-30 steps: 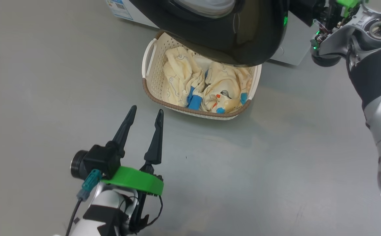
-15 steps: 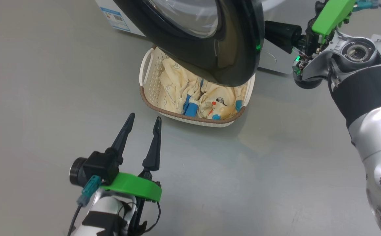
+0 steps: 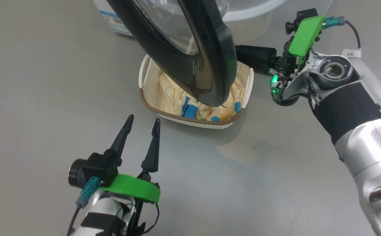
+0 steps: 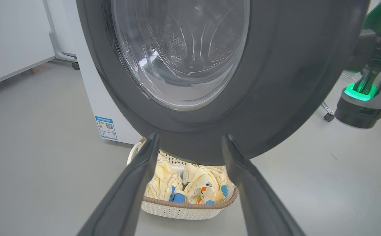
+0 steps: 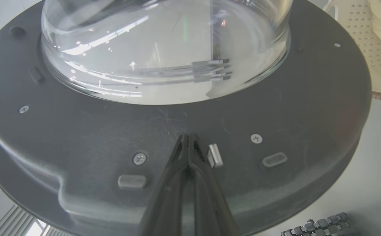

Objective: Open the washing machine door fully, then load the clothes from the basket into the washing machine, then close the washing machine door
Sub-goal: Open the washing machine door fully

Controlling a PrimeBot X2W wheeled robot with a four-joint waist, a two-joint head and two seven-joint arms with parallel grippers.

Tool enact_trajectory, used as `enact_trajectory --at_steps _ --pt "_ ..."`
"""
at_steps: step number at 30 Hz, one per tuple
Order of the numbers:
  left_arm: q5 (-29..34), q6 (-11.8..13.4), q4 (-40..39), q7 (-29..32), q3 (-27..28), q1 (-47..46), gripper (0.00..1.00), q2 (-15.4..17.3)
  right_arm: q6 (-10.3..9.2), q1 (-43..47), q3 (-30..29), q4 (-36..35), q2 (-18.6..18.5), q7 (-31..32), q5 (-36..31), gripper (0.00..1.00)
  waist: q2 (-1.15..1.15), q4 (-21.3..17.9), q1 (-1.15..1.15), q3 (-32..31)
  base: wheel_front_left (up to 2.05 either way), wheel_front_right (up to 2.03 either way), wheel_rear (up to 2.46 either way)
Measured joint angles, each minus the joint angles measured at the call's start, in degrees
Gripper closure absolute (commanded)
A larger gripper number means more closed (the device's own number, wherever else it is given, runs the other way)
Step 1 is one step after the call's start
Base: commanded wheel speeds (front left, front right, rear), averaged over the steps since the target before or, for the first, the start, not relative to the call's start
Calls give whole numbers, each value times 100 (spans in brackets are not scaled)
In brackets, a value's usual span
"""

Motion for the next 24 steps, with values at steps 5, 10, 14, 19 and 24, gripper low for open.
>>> enact_trajectory --at_steps 5,10,14,19,24 --pt "0 0 0 0 18 0 0 0 0 16 512 -242 -1 -25 282 100 0 2 0 -13 0 0 0" --pt "0 0 0 0 23 2 0 0 0 104 979 -470 4 -86 554 100 0 4 0 -35 0 0 0" --pt "0 0 0 0 31 5 0 0 0 124 1296 -605 4 -143 747 100 0 4 0 -51 0 0 0" --pt "0 0 0 0 34 10 0 0 0 124 1580 -724 5 -258 937 100 0 12 0 -74 0 0 0" --pt "0 1 -1 0 34 26 0 0 0 121 1833 -802 5 -303 1049 100 0 29 0 -90 0 0 0"
